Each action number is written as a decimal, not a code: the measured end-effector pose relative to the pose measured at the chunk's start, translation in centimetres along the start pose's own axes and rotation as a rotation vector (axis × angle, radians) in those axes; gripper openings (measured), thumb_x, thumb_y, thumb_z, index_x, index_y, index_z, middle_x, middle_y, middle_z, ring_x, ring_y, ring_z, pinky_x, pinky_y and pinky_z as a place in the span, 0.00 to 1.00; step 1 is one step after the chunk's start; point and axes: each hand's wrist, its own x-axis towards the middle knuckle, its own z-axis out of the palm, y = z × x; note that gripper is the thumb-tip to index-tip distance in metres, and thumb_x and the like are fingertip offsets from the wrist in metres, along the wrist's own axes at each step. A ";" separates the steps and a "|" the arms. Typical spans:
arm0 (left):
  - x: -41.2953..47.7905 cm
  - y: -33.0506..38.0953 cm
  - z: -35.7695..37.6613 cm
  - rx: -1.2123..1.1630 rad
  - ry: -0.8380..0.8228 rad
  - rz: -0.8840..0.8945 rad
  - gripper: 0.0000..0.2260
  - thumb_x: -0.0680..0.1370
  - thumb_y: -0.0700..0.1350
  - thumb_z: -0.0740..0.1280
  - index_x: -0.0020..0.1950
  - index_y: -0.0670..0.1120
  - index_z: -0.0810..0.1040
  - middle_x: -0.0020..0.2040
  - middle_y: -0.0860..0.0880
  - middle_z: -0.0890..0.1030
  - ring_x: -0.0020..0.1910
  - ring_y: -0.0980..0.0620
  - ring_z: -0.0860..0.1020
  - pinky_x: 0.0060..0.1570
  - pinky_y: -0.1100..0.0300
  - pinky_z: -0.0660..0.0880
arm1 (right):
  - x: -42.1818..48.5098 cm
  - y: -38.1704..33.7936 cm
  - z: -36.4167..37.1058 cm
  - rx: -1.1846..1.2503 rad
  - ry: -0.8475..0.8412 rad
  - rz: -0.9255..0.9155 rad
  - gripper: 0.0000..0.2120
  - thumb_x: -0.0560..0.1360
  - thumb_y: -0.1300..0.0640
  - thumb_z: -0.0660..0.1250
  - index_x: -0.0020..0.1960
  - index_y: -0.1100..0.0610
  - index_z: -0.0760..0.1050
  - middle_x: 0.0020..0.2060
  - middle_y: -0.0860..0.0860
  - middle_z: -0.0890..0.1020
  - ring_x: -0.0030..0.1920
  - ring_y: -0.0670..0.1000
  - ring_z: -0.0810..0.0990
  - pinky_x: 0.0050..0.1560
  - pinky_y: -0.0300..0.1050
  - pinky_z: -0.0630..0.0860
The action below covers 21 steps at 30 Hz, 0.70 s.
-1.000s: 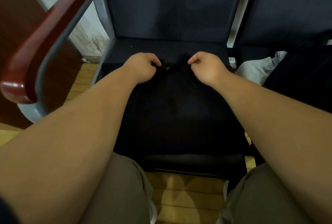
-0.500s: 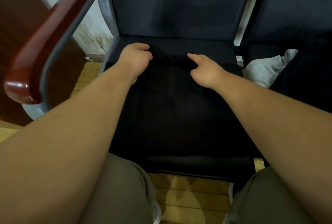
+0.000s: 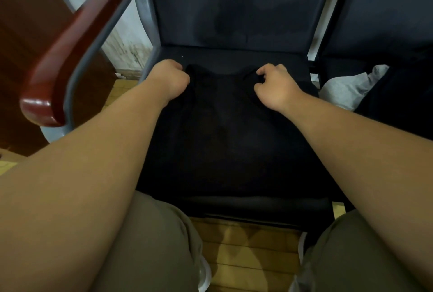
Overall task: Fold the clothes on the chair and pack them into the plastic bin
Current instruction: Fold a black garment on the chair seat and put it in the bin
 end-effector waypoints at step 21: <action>-7.1 -7.9 -10.3 0.019 -0.198 -0.151 0.05 0.81 0.40 0.71 0.57 0.42 0.83 0.55 0.44 0.85 0.45 0.51 0.84 0.44 0.55 0.83 | -5.8 -12.0 3.3 0.004 -0.052 -0.252 0.12 0.83 0.56 0.61 0.59 0.51 0.82 0.66 0.51 0.75 0.58 0.53 0.78 0.56 0.45 0.74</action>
